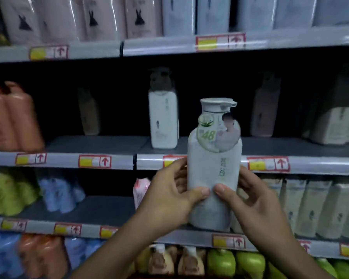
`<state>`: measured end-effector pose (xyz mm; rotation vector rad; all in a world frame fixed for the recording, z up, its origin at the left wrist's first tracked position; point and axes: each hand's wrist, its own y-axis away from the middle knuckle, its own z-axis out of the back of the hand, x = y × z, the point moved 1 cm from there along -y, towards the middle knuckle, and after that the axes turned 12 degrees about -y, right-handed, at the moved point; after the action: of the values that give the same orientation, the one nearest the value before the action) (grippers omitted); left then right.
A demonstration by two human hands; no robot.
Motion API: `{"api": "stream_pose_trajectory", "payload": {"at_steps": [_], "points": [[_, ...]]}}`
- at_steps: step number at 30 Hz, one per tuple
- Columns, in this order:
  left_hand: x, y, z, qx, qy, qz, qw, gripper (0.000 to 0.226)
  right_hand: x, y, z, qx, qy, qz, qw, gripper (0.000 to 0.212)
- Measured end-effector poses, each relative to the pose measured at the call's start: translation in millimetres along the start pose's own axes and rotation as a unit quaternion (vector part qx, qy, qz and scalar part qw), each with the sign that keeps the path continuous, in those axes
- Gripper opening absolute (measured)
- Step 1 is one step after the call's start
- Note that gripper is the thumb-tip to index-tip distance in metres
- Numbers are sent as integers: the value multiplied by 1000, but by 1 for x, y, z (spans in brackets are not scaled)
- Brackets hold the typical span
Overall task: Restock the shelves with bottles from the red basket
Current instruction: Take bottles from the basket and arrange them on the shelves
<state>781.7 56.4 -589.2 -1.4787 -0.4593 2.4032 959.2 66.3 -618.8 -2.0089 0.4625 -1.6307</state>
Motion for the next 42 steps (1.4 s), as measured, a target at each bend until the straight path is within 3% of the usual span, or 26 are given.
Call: {"api": "stream_pose_trajectory", "payload": {"at_steps": [3, 6, 10, 14, 22, 25, 27, 29, 32, 42], "points": [[-21, -48, 4, -43, -6, -43, 998, 50, 22, -51, -3, 37, 43, 86, 995, 37], [-27, -92, 4, -97, -26, -67, 993, 50, 22, -104, 2, 60, 122, 137, 981, 46], [-18, -136, -2, -130, -43, -60, 989, 42, 9, -159, 13, 106, 171, 137, 970, 50], [-1, -162, -14, -116, -82, -27, 989, 51, -7, -183, 22, 147, 165, 111, 969, 51], [2, -188, -39, -121, -218, 16, 968, 45, -33, -215, 45, 64, 217, -6, 974, 36], [13, -181, -47, -139, -219, 41, 965, 54, -32, -214, 46, 66, 285, -49, 955, 45], [16, -180, -49, -144, -236, 51, 960, 49, -33, -211, 44, 16, 349, -81, 934, 58], [17, -183, -50, -152, -270, 63, 949, 44, -38, -205, 40, -38, 377, -121, 918, 44], [13, -192, -51, -161, -307, 83, 934, 42, -46, -207, 31, -47, 397, -111, 910, 23], [36, -253, -51, -178, -308, 145, 923, 31, -78, -255, 7, -69, 382, -146, 910, 16]]}}
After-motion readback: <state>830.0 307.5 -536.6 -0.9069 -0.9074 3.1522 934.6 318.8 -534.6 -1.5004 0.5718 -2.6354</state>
